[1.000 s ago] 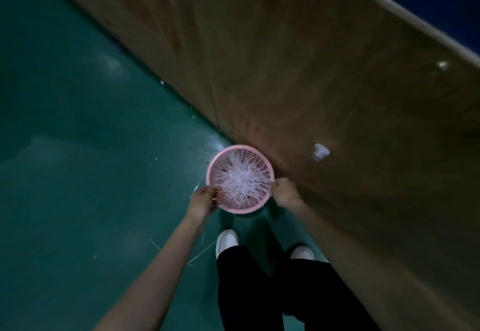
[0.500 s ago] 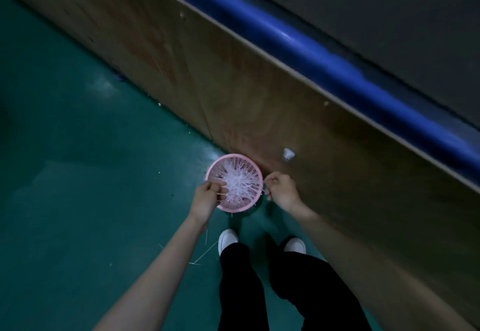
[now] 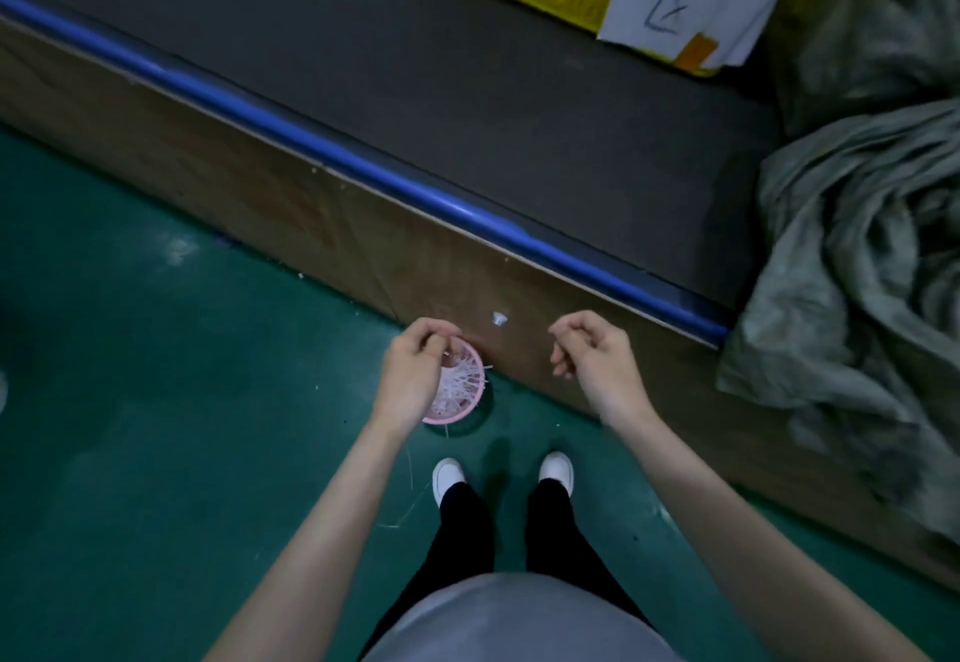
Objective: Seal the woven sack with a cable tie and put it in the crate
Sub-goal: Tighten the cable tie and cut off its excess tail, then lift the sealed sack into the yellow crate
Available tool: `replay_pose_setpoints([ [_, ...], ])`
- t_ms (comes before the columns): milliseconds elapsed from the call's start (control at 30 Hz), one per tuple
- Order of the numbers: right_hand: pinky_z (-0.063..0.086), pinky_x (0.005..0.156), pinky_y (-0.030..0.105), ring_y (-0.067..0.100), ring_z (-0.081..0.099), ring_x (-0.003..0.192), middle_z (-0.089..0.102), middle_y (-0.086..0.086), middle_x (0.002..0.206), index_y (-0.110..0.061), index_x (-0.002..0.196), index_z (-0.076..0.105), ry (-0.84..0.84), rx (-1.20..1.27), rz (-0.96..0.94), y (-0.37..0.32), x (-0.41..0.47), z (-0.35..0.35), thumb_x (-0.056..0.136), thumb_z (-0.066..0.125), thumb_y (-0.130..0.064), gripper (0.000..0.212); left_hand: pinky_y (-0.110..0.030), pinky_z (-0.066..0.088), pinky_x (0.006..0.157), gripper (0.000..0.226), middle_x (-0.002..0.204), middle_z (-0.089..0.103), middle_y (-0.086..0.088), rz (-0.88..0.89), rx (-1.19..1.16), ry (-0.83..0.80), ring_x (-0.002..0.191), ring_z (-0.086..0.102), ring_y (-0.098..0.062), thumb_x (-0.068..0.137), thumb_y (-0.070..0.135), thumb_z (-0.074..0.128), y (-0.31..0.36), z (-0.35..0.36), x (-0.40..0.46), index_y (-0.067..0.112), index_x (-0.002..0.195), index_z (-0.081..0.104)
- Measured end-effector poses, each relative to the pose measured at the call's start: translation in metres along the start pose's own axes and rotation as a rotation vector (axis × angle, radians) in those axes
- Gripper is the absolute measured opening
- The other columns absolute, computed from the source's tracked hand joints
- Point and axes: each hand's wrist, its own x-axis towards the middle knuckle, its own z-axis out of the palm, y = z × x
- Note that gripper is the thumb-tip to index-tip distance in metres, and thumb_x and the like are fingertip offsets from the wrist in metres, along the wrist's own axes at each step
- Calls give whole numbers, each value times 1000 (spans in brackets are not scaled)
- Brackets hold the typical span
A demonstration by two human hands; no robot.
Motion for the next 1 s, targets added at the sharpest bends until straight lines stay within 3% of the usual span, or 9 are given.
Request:
replay_pose_setpoints([
  [133,43,53,21,15,51,55,55,4,63,-11,83,59,106,71,-86,-22,-26,-26,95,49,-10,15,-10,45,59,27,73,64,0,112,-21,-93,59,57,2,95,2,43,34,14,-17,14,85,65],
  [300,44,51,14,9,51,52,54,6,62,-6,83,58,282,183,-209,-36,-54,-63,94,51,-9,14,-12,45,62,28,72,66,2,275,32,-254,65,59,-5,95,3,45,70,45,-32,17,84,66],
  [533,47,58,19,9,53,61,54,5,64,-9,81,58,455,197,-314,-47,-69,-125,95,50,-9,15,-16,47,70,28,73,65,2,423,79,-429,69,60,-6,97,5,45,116,105,-34,20,83,64],
  [667,46,62,23,9,54,63,56,2,67,-3,85,58,537,119,-371,-50,-65,-167,95,51,-11,15,-17,47,68,28,70,65,4,508,102,-462,65,60,-3,97,6,46,137,148,-30,21,82,65],
  [833,47,64,29,12,57,65,58,1,69,-15,84,59,573,38,-390,-54,-49,-233,94,52,-19,13,-24,51,71,26,73,67,3,554,110,-482,71,62,-8,97,10,47,165,217,-29,23,84,65],
  [933,49,66,39,23,59,69,62,5,70,-20,81,59,607,-16,-406,-55,-36,-274,93,54,-22,13,-26,50,73,19,83,68,3,545,123,-473,78,63,-9,97,16,49,179,259,-27,27,91,63],
  [1000,48,65,36,26,59,70,64,10,73,-20,80,60,639,-42,-412,-54,-25,-301,92,56,-20,12,-26,49,77,12,94,66,4,548,157,-433,87,62,-9,96,19,51,189,286,-24,28,98,60],
])
